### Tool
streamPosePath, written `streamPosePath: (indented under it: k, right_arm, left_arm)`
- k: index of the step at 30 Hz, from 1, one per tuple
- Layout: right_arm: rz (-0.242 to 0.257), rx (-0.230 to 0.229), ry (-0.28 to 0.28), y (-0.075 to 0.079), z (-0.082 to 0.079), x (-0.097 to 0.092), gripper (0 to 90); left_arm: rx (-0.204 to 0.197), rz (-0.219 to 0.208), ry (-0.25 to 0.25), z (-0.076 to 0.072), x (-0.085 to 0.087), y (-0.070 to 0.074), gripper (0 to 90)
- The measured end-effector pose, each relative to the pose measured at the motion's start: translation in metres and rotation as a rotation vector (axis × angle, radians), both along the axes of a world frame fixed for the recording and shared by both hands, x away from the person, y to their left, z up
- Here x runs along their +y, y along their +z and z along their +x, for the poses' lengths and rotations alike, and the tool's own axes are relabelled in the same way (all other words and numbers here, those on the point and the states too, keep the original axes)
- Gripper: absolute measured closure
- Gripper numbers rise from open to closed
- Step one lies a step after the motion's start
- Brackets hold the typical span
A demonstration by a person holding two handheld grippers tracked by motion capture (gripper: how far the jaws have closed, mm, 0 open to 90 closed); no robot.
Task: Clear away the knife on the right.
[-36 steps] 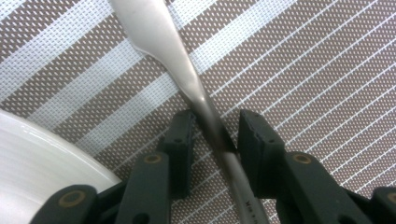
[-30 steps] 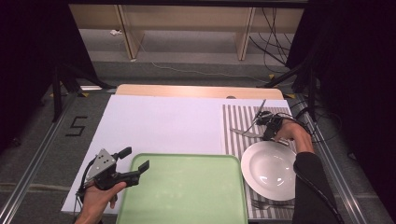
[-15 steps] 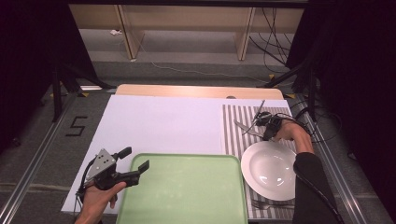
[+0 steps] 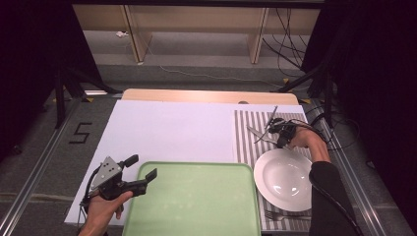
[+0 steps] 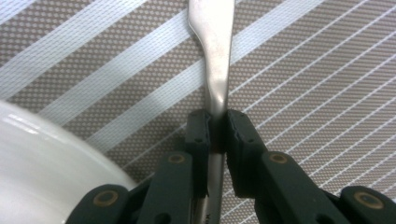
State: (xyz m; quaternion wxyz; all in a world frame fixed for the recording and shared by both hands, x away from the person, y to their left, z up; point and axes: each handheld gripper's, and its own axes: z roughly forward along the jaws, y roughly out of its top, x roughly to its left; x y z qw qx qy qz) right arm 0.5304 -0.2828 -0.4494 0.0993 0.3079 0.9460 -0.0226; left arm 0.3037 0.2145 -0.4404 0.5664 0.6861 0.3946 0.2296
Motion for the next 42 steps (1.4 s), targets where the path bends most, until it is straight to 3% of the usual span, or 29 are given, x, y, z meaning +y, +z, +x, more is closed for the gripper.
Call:
streamPosePath:
  k: [12,16,23,28,29,30,31,32,35,36,37,38,39,42]
  right_arm:
    - [-0.026,-0.095,0.042,0.018,0.006,0.001,80.6]
    - [-0.033,-0.104,0.034,0.026,0.006,0.002,80.6]
    - [0.005,-0.103,0.022,0.042,0.003,0.005,80.6]
    - [0.077,-0.108,-0.025,0.059,-0.002,0.001,80.6]
    - [0.122,-0.115,-0.031,0.066,-0.007,0.001,80.7]
    - [0.122,-0.115,-0.031,0.066,-0.007,0.001,80.7]
    - [0.182,-0.141,-0.043,0.073,-0.014,0.001,80.7]
    - [0.182,-0.141,-0.043,0.073,-0.014,0.001,80.7]
    - [0.262,-0.149,-0.058,0.081,-0.026,0.005,80.7]
    - [0.282,-0.156,-0.044,0.082,-0.031,0.007,80.7]
    - [0.333,-0.16,-0.035,0.086,-0.039,0.01,80.7]
    - [0.333,-0.16,-0.035,0.086,-0.039,0.01,80.7]
    - [0.39,-0.158,-0.039,0.09,-0.047,0.013,80.7]
    - [0.433,-0.153,-0.031,0.092,-0.054,0.018,80.7]
  left_arm:
    - [0.003,-0.001,0.008,0.0,0.001,0.0,16.6]
    - [0.002,0.0,0.008,0.0,0.001,0.0,16.6]
    - [0.002,-0.001,0.009,0.0,0.001,0.0,16.6]
    - [0.002,-0.001,0.009,0.0,0.001,0.0,16.6]
    - [0.002,-0.001,0.008,0.0,0.001,0.0,16.6]
    - [0.001,0.0,0.008,0.0,0.001,0.0,16.6]
    - [0.002,-0.001,0.009,0.0,0.001,0.0,16.6]
    - [0.001,-0.001,0.009,0.0,0.001,0.0,16.6]
    - [0.003,-0.001,0.01,0.0,0.001,0.0,16.6]
    - [0.004,0.001,0.009,0.0,0.001,0.0,16.6]
    - [0.003,0.001,0.009,0.0,0.001,0.0,16.6]
    - [0.003,0.0,0.009,0.0,0.0,0.0,16.6]
    - [0.002,0.0,0.01,0.0,0.0,0.0,16.6]
    - [0.003,0.002,0.01,0.0,0.001,0.0,16.6]
